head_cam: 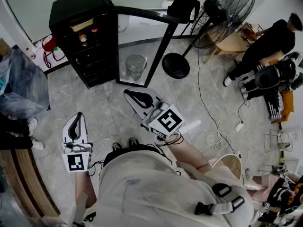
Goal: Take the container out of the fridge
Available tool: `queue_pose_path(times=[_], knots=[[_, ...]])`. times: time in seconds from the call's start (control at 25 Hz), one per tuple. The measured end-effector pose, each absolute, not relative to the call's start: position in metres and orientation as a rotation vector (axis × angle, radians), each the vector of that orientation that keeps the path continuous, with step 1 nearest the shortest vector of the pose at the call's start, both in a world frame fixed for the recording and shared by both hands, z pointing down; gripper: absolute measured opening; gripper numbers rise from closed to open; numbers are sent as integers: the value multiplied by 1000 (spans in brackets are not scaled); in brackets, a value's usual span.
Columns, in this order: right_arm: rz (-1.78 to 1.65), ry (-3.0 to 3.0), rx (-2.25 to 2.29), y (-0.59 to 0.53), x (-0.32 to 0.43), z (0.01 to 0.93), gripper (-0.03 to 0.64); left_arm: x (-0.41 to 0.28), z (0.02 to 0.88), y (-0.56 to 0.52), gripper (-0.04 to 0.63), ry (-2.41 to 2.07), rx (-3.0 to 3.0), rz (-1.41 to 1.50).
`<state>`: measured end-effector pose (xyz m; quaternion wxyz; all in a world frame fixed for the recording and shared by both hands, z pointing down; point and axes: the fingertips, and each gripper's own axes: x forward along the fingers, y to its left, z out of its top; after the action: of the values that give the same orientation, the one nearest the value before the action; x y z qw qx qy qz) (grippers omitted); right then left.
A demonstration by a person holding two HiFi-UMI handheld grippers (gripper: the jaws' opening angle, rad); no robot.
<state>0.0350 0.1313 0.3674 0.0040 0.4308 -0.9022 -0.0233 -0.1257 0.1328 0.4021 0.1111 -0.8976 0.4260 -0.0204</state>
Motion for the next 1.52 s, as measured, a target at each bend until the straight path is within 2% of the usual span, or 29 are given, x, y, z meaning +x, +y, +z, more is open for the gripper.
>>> queue_pose_path(times=[0.84, 1.52], knots=[[-12, -2898, 1340, 142, 41, 362, 17, -119, 395, 142, 6, 1255, -2638, -48], [96, -2918, 1292, 134, 83, 391, 17, -108, 395, 129, 6, 1380, -2566, -21]])
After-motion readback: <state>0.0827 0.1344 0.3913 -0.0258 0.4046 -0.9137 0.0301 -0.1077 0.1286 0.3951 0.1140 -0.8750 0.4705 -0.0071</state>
